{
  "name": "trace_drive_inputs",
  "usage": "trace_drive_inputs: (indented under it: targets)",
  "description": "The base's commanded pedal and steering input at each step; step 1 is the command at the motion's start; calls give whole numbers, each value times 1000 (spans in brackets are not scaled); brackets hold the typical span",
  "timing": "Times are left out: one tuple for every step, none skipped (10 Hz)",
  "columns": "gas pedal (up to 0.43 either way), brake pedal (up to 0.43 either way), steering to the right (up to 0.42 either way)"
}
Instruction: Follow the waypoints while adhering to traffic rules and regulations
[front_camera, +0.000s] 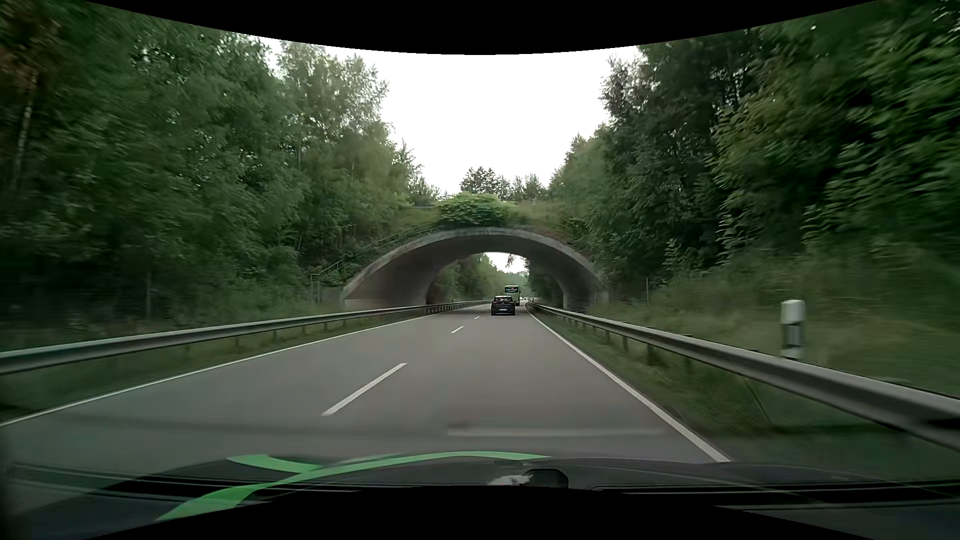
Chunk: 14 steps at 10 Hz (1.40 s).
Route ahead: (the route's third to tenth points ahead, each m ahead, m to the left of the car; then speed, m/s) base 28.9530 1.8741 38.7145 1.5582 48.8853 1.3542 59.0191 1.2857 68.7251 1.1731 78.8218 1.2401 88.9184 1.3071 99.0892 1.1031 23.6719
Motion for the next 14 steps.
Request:
trace_drive_inputs:
  targets:
    - [118,0,0]
    - [138,0,0]
    - [157,0,0]
    - [157,0,0]
    - [169,0,0]
    - [177,0,0]
    - [197,0,0]
    - [209,0,0]
    - [209,0,0]
    - [209,0,0]
    - [197,0,0]
    - [157,0,0]
    - [130,0,0]
    - [98,0,0]
